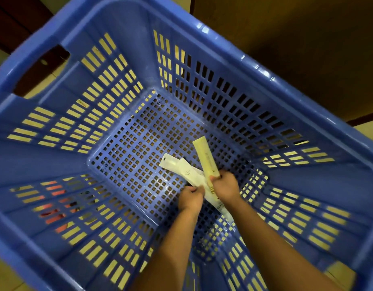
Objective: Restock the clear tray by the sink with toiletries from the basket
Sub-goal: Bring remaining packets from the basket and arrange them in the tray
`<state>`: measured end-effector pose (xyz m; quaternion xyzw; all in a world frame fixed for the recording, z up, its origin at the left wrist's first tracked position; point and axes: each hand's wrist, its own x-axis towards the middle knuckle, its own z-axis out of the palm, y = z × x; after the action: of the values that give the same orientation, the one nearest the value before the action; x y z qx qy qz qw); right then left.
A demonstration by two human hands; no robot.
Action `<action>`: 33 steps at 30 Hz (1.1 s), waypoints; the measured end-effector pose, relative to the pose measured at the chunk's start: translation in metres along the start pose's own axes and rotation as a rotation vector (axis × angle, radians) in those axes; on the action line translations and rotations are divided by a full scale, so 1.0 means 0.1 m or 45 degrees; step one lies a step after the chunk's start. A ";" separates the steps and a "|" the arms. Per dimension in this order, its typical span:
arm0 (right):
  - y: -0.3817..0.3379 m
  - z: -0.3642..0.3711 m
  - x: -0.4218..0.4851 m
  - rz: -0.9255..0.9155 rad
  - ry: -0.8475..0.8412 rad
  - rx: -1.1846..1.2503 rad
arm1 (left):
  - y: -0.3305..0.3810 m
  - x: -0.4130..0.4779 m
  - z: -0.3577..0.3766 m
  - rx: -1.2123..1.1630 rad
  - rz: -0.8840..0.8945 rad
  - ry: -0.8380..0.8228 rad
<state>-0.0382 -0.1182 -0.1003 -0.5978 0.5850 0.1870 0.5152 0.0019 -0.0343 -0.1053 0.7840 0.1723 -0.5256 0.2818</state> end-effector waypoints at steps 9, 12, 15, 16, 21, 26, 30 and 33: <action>0.01 0.05 -0.25 -0.004 -0.219 0.042 | -0.02 -0.12 -0.19 -0.259 0.018 0.158; -0.02 0.00 -0.32 0.017 -0.251 0.072 | 0.02 -0.21 -0.19 -0.274 0.065 0.045; -0.09 -0.09 -0.44 0.011 -0.262 0.178 | 0.06 -0.34 -0.19 -0.333 0.054 0.029; -0.12 -0.14 -0.49 -0.003 -0.263 0.205 | 0.10 -0.39 -0.21 -0.366 0.056 0.034; -0.35 -0.48 -0.84 -0.152 -0.285 0.289 | 0.38 -0.81 -0.45 -0.579 0.131 0.017; -0.49 -0.91 -1.38 -0.284 -0.280 0.293 | 0.54 -1.42 -0.66 -0.684 0.237 -0.095; -0.48 -1.19 -1.94 -0.344 -0.230 0.413 | 0.55 -1.95 -0.76 -0.745 0.301 -0.254; -0.44 -1.30 -2.40 -0.419 -0.161 0.489 | 0.51 -2.30 -0.85 -0.732 0.359 -0.393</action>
<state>-0.1070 -0.1150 0.1672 -0.5631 0.4713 0.0231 0.6784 0.0032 -0.0150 0.1448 0.5999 0.1588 -0.5239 0.5834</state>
